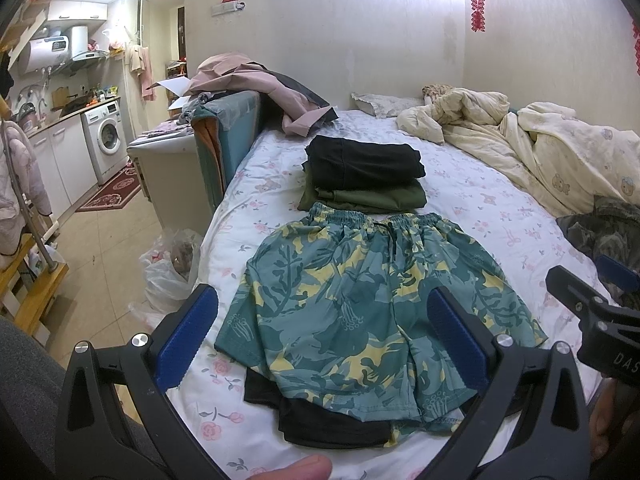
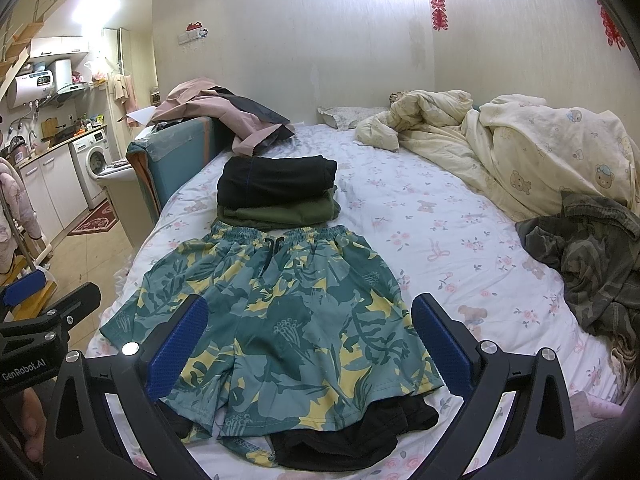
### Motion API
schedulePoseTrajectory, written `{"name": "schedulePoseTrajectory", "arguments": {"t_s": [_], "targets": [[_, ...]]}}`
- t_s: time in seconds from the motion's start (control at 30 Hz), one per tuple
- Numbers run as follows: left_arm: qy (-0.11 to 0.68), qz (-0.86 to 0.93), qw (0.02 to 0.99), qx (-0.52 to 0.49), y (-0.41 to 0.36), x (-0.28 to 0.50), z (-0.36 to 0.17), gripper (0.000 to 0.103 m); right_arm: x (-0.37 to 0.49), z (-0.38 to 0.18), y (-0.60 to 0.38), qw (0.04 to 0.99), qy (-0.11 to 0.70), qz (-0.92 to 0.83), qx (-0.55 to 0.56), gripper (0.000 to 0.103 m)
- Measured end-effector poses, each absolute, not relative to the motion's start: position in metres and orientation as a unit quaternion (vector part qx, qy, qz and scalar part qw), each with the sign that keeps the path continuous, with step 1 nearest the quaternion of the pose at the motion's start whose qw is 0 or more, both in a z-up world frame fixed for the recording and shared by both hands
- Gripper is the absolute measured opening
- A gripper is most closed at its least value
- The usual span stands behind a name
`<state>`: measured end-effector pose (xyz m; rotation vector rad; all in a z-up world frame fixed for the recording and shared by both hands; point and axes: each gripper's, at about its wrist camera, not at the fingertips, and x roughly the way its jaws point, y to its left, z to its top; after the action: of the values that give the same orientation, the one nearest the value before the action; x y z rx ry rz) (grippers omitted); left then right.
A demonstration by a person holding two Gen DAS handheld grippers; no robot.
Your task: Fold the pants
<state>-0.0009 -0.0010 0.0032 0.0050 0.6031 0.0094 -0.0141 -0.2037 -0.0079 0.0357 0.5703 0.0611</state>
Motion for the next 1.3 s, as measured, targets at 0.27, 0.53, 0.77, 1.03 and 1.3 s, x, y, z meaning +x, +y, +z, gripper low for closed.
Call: {"name": "schedulePoseTrajectory", "arguments": {"t_s": [0.27, 0.53, 0.77, 1.03, 1.3], "targets": [[0.297, 0.005, 0.955, 0.002, -0.001, -0.001, 0.003, 0.103, -0.014, -0.008, -0.204, 0.959, 0.282, 0.030, 0.018, 0.103], [0.298, 0.005, 0.955, 0.002, 0.000, -0.001, 0.007, 0.103, -0.014, -0.008, -0.203, 0.959, 0.282, 0.031, 0.018, 0.103], [0.299, 0.005, 0.954, 0.001, 0.000, -0.001, 0.007, 0.103, -0.014, -0.011, -0.204, 0.954, 0.294, 0.046, 0.034, 0.103], [0.323, 0.027, 0.946, 0.002, 0.010, 0.003, 0.007, 0.103, 0.000, -0.073, -0.237, 0.831, 0.461, 0.174, 0.259, 0.103], [0.373, 0.025, 0.926, -0.054, 0.018, 0.022, 0.001, 0.103, -0.017, -0.176, -0.238, 0.659, 0.598, 0.149, 0.432, 0.099]]}}
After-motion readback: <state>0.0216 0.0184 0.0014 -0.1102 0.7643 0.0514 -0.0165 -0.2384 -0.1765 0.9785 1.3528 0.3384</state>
